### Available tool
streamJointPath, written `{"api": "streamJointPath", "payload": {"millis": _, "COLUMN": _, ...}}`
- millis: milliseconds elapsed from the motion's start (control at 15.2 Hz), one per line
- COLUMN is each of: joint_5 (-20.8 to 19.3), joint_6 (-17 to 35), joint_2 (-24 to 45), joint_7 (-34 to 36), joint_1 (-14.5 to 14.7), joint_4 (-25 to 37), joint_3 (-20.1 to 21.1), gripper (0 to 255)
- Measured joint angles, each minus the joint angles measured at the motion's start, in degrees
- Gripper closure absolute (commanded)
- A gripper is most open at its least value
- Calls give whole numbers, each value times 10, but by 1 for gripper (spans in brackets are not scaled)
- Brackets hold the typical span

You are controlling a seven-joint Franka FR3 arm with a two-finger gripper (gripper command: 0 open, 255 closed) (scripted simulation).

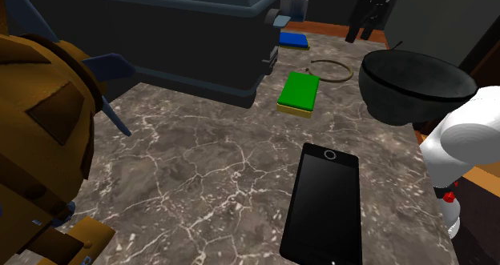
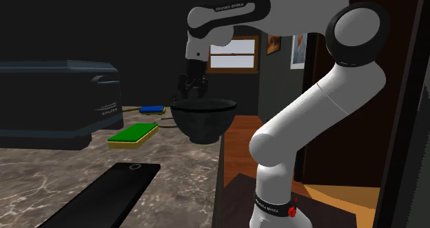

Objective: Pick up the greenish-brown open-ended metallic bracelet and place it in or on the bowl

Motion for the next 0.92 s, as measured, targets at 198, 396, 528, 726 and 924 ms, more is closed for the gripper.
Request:
{"api": "streamJointPath", "payload": {"millis": 198, "joint_5": -1, "joint_6": -3, "joint_2": 1, "joint_7": 37, "joint_1": 1, "joint_4": -1, "joint_3": 33, "gripper": 0}}
{"api": "streamJointPath", "payload": {"millis": 396, "joint_5": -5, "joint_6": -9, "joint_2": 11, "joint_7": 112, "joint_1": 0, "joint_4": 1, "joint_3": 94, "gripper": 0}}
{"api": "streamJointPath", "payload": {"millis": 528, "joint_5": -5, "joint_6": -1, "joint_2": 12, "joint_7": 127, "joint_1": 0, "joint_4": -9, "joint_3": 107, "gripper": 0}}
{"api": "streamJointPath", "payload": {"millis": 726, "joint_5": -3, "joint_6": 19, "joint_2": 11, "joint_7": 131, "joint_1": 1, "joint_4": -31, "joint_3": 112, "gripper": 0}}
{"api": "streamJointPath", "payload": {"millis": 924, "joint_5": -2, "joint_6": 40, "joint_2": 10, "joint_7": 129, "joint_1": 1, "joint_4": -54, "joint_3": 114, "gripper": 0}}
